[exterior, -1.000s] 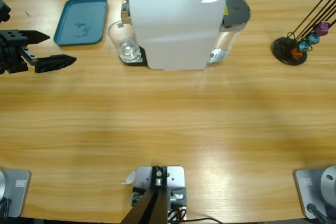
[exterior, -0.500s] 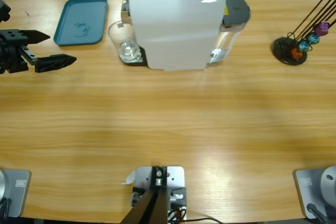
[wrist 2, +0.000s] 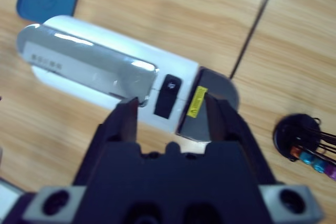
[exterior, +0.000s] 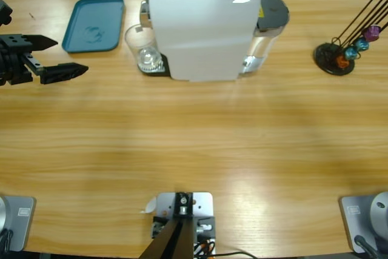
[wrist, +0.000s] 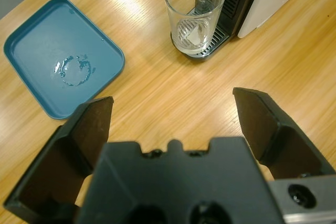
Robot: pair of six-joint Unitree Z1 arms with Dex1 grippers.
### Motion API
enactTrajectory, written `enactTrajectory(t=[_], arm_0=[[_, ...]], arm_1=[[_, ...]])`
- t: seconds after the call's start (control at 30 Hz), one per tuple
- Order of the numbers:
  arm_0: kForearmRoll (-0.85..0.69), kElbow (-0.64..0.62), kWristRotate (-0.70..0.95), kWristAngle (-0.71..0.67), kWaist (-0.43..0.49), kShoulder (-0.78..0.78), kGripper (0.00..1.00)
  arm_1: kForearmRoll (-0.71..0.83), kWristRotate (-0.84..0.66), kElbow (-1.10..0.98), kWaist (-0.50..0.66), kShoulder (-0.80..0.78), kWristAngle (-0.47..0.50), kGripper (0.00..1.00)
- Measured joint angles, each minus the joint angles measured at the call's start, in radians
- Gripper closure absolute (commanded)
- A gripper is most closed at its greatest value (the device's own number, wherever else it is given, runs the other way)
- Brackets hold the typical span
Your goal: Pour coffee
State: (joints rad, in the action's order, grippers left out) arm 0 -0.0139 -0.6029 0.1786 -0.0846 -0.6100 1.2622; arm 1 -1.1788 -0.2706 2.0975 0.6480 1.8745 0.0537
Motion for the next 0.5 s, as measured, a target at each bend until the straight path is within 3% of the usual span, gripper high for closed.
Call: enactTrajectory(t=[0.17, 0.5], arm_0=[[0.0, 0.001, 0.0, 0.0, 0.0, 0.0, 0.0], [0.0, 0.004, 0.0, 0.0, 0.0, 0.0, 0.0]], arm_1=[[0.0, 0.024, 0.001, 0.0, 0.027, -0.038, 1.0], [0.001, 0.024, 0.002, 0.0, 0.071, 0.026, 1.0]])
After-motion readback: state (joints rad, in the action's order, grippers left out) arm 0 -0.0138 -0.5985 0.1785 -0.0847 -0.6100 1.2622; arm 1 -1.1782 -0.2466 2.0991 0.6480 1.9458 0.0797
